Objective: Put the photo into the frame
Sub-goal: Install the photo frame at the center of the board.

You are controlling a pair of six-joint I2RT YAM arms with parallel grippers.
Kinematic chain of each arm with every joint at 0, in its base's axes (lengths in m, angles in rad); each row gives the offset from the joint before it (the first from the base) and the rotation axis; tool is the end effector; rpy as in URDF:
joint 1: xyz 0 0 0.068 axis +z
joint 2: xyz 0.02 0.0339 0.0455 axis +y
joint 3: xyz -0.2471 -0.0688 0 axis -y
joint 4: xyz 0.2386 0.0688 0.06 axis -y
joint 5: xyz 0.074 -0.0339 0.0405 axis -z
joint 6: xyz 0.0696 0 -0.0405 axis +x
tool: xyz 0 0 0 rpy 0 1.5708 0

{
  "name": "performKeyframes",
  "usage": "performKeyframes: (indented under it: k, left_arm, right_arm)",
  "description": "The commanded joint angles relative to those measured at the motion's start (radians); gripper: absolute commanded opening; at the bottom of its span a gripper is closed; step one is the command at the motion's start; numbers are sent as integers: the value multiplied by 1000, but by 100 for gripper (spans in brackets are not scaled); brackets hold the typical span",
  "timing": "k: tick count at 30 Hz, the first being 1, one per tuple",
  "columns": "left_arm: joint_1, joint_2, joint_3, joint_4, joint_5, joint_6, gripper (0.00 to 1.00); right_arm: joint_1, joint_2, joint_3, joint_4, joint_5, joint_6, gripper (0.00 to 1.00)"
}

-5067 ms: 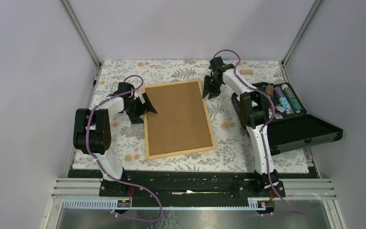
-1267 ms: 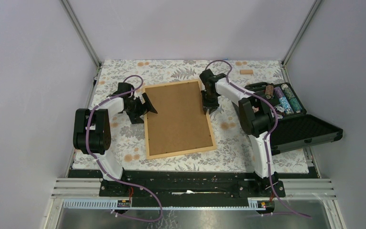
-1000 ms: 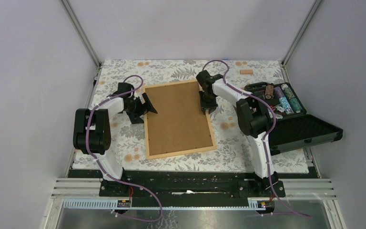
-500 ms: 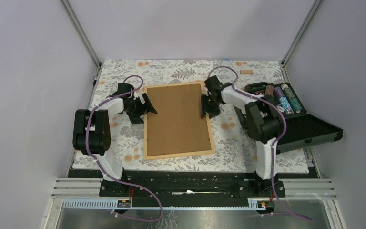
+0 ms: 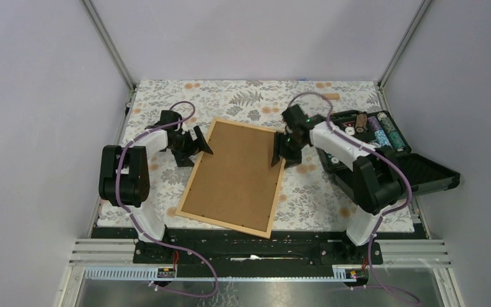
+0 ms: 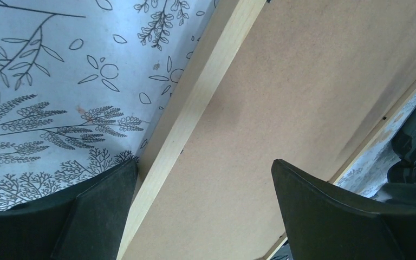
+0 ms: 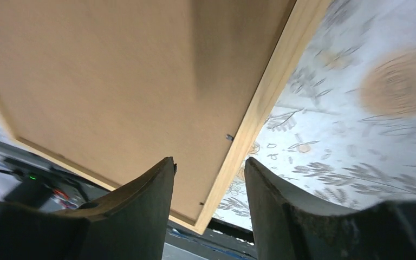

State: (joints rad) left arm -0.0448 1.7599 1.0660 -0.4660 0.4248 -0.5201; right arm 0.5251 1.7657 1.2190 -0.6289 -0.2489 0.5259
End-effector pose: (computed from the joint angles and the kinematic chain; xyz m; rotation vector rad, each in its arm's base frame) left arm 0.3415 -0.0440 0.1238 -0.5319 2.7256 -0.7357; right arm 0.3006 0.1940 0.1526 -0.0706 2.8637 0.5975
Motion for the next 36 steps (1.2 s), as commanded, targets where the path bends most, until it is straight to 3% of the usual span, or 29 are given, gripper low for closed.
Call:
performKeyframes:
  k: [1, 9, 19, 36]
  left_arm:
    - [-13, 32, 67, -69, -2, 0, 99]
    - [-12, 97, 140, -112, -85, 47, 99]
    - [-12, 104, 98, -71, -68, 42, 98]
    - [-12, 88, 65, -30, 8, 14, 99]
  right_arm:
    - [-116, 14, 202, -213, 92, -45, 58]
    - [-187, 222, 377, -242, 51, -42, 55]
    - [-211, 419, 530, -341, -11, -35, 39]
    - [-191, 506, 585, -385, 77, -8, 32]
